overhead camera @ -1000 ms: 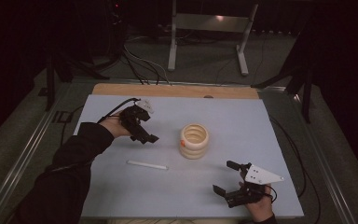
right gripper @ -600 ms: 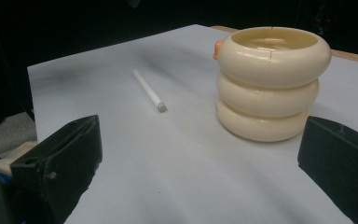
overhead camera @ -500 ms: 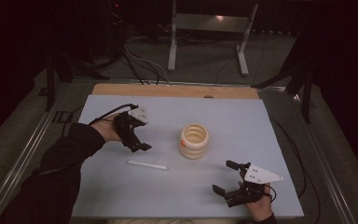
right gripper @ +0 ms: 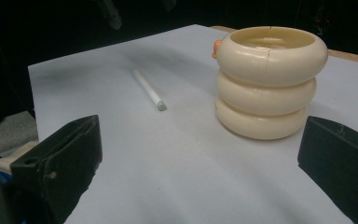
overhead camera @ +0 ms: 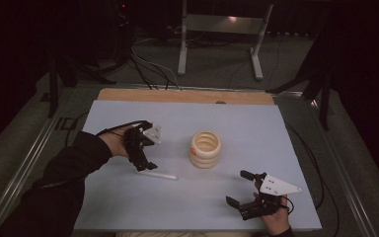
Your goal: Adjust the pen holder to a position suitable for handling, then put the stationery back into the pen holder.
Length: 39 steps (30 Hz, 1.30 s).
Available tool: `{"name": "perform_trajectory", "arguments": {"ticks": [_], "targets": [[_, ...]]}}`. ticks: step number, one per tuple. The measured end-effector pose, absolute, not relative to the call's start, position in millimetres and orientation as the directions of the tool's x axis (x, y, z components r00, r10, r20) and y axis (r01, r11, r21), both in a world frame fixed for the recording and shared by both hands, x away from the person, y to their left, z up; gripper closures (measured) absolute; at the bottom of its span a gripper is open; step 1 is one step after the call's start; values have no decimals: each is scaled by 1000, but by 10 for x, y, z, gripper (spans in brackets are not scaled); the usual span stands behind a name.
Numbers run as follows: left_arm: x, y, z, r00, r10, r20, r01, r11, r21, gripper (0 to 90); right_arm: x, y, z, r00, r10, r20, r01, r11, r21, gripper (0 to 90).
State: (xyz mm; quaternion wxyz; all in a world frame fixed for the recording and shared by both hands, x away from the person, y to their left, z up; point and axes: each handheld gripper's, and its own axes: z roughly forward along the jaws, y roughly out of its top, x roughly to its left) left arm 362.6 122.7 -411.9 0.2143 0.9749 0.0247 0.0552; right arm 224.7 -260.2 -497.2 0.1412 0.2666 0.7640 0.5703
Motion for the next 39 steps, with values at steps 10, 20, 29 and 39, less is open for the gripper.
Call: {"name": "perform_trajectory", "arguments": {"ticks": [10,20,29,39], "targets": [[3560,1123,-4230,997,16,73,-12,-929,371,48,2253,-2595,-4974,-817,569,90,250,209,945,0],[3452,981,-4475,999,-48,16,-50,-955,294,71,2255,-2591,-4978,-820,566,89,250,213,945,0],[3357,855,-4617,991,-110,77,-126,-958,256,177,2243,-2593,-4973,-820,565,87,249,216,944,0],[3378,805,-4695,983,-129,128,-158,-956,247,327,2247,-2591,-4977,-821,565,88,251,219,943,0]]}}
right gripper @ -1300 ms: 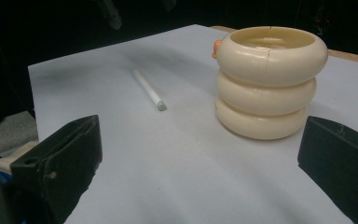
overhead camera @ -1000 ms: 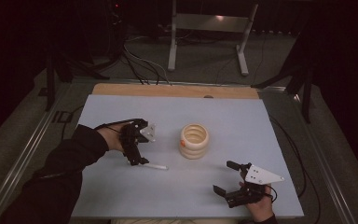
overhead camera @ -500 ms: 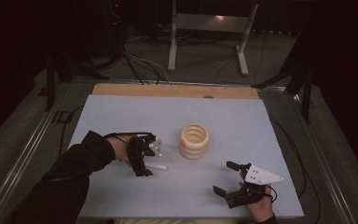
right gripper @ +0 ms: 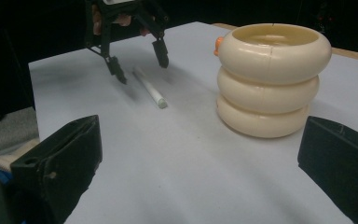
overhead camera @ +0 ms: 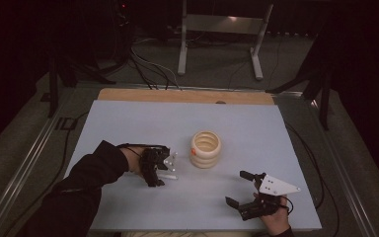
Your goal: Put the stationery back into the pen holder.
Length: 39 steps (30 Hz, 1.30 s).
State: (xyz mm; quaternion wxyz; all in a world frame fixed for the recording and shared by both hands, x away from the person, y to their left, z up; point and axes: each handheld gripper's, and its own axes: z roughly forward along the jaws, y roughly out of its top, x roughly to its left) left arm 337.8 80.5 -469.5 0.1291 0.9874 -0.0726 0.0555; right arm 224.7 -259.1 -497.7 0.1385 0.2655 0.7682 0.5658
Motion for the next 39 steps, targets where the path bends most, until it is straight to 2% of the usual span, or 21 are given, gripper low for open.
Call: {"name": "perform_trajectory", "arguments": {"ticks": [3,11,22,39], "targets": [[3375,766,-4722,981,-136,139,-166,-959,231,361,2244,-2590,-4974,-820,565,87,251,219,943,0],[3386,674,-4805,979,-145,143,-171,-967,191,522,2243,-2597,-4971,-821,565,84,248,219,944,0],[3368,570,-4888,978,-165,124,-186,-966,178,655,2241,-2600,-4969,-821,565,84,247,218,944,0],[3386,557,-4905,979,-167,115,-184,-970,160,780,2239,-2596,-4969,-821,564,84,248,220,943,0]]}}
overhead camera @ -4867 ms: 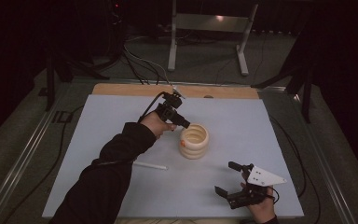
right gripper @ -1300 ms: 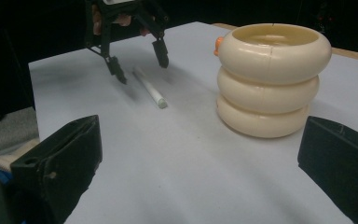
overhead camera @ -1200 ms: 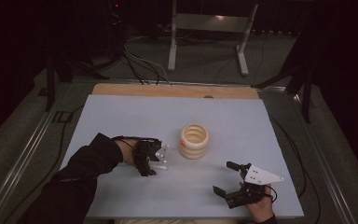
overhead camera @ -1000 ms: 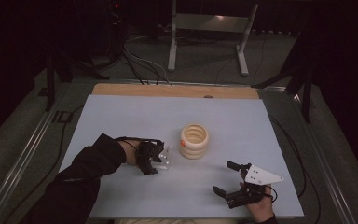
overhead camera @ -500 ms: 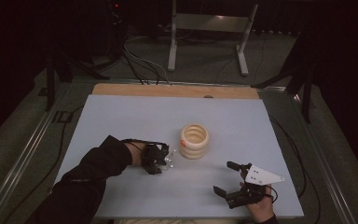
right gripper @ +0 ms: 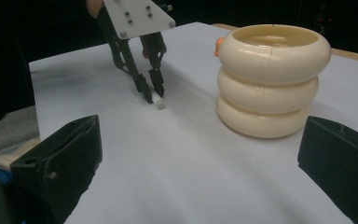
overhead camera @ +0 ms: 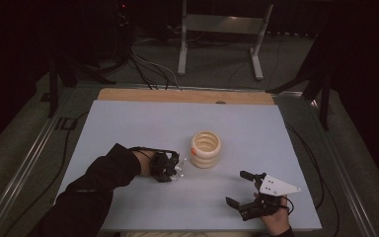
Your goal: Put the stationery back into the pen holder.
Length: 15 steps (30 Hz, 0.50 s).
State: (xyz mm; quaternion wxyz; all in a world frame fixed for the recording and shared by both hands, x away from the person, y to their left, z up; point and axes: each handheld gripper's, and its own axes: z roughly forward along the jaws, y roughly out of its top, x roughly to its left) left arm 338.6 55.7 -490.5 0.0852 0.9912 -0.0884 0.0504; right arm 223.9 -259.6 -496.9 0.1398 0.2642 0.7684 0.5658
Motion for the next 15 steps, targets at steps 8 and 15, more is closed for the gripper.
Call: {"name": "perform_trajectory", "arguments": {"ticks": [8,15], "targets": [[3401,541,-4893,983,-147,110,-162,-975,153,792,2243,-2597,-4970,-821,565,85,249,219,943,0],[3458,630,-4774,992,-80,93,-98,-971,219,793,2245,-2600,-4970,-820,566,85,247,217,944,0]]}}
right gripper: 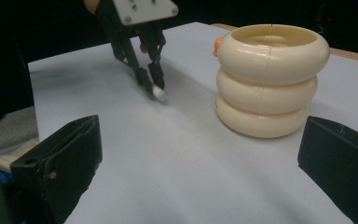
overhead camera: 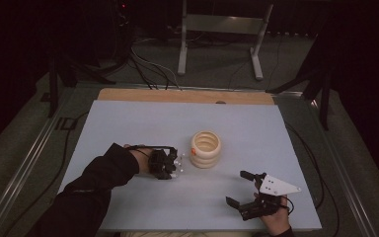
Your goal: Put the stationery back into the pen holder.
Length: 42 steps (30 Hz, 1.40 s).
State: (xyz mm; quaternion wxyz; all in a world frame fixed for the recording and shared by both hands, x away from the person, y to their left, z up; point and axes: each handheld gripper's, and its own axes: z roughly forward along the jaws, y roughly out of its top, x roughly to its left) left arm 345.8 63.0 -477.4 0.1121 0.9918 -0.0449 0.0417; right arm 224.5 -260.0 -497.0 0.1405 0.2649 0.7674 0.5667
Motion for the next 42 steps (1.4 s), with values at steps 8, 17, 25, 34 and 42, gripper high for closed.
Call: {"name": "perform_trajectory", "arguments": {"ticks": [8,17,25,34,42], "targets": [[3510,727,-4607,993,-28,117,-59,-960,272,794,2244,-2597,-4970,-820,566,85,247,217,944,0],[3553,796,-4468,995,39,93,4,-936,351,793,2244,-2593,-4972,-820,566,86,250,219,943,0],[3616,984,-4299,989,129,66,78,-858,507,793,2242,-2596,-4969,-820,566,84,247,217,944,0],[3710,1211,-4142,965,263,14,186,-720,669,793,2245,-2593,-4972,-818,568,87,249,215,944,0],[3754,1301,-4014,939,343,-8,225,-599,769,793,2248,-2589,-4975,-818,568,88,252,216,943,0]]}}
